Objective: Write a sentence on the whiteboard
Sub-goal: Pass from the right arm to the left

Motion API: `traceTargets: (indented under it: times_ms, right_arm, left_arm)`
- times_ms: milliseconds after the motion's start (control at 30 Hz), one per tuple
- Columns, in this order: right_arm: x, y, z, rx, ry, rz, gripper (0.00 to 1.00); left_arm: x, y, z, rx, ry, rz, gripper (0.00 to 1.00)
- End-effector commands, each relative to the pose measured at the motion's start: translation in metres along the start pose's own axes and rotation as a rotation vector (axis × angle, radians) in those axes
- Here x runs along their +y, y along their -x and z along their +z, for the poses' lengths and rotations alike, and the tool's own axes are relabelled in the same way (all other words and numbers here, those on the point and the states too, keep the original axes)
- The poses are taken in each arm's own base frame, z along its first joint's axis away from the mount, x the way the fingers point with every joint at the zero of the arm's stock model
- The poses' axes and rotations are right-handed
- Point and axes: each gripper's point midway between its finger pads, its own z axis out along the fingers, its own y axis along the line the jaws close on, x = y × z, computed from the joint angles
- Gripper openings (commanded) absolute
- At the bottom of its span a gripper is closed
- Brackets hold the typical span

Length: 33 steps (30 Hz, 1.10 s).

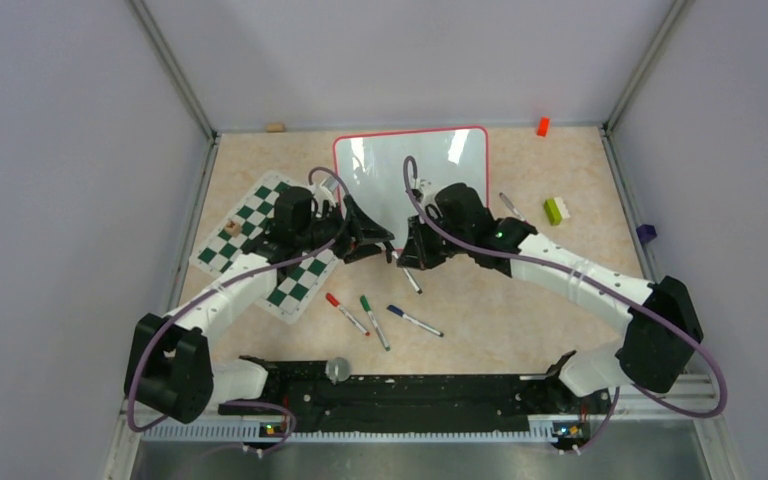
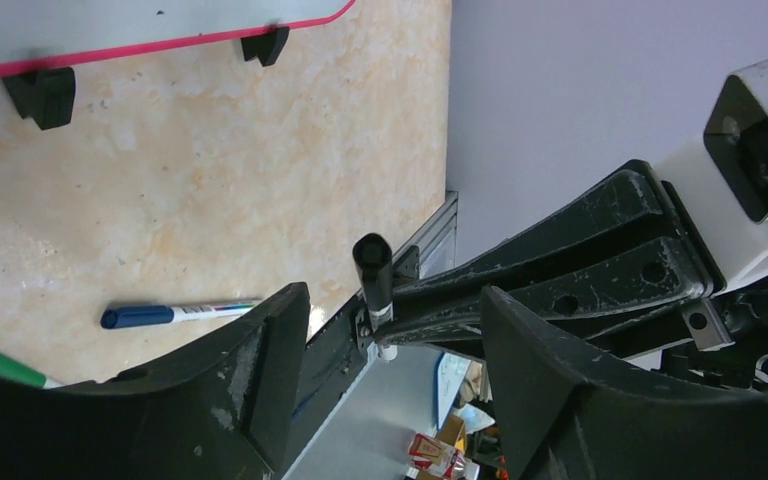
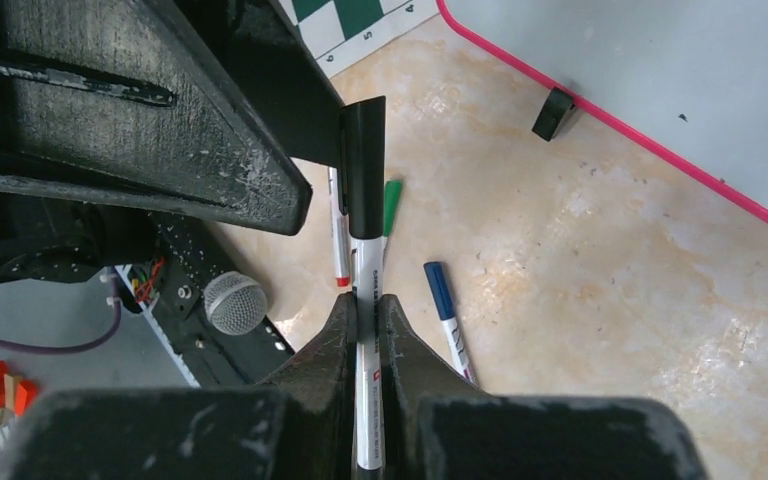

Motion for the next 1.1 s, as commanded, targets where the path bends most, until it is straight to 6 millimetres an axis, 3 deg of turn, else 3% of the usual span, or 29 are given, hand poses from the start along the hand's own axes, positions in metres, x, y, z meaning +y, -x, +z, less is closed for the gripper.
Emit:
traceTargets:
  times_ms: [0, 333, 567, 667, 800, 833, 900, 933, 1067]
  right_arm:
    - [0.024, 0.016, -0.004, -0.027, 0.07, -0.016, 0.0]
    - [0.031, 0.015, -0.006, -0.027, 0.094, -0.011, 0.0]
    - [0.029, 0.015, -0.002, -0.022, 0.084, -0.007, 0.0]
    - [0.027, 0.014, 0.001, -0.017, 0.075, -0.005, 0.0]
    - [0.025, 0.018, 0.003, -0.027, 0.063, -0.003, 0.0]
    - [0.025, 0.02, 0.003, -0.03, 0.058, -0.001, 0.13]
    - [0.025, 0.023, 0.002, -0.042, 0.052, 0.0, 0.49]
    - [0.025, 0.025, 0.0, -0.051, 0.048, 0.0, 0.6]
    - [0.026, 0.038, -0.01, -0.103, 0.035, 0.021, 0.75]
  left_arm:
    - [-0.026, 0.014, 0.004, -0.038, -0.072, 0.051, 0.67]
    - [-0.025, 0.012, 0.011, -0.02, -0.074, 0.057, 0.52]
    - [-0.026, 0.008, 0.015, 0.007, -0.079, 0.072, 0.22]
    - [-0.024, 0.005, 0.018, 0.037, -0.053, 0.1, 0.01]
    - [-0.019, 0.002, 0.019, 0.056, -0.029, 0.103, 0.0]
    - [-0.02, 0.002, 0.019, 0.053, -0.029, 0.104, 0.0]
    - [-0.022, 0.004, 0.019, 0.046, -0.032, 0.098, 0.0]
    - [-0.025, 0.007, 0.019, 0.04, -0.036, 0.092, 0.0]
    - [-0.047, 0.02, 0.022, 0.004, -0.116, 0.052, 0.0]
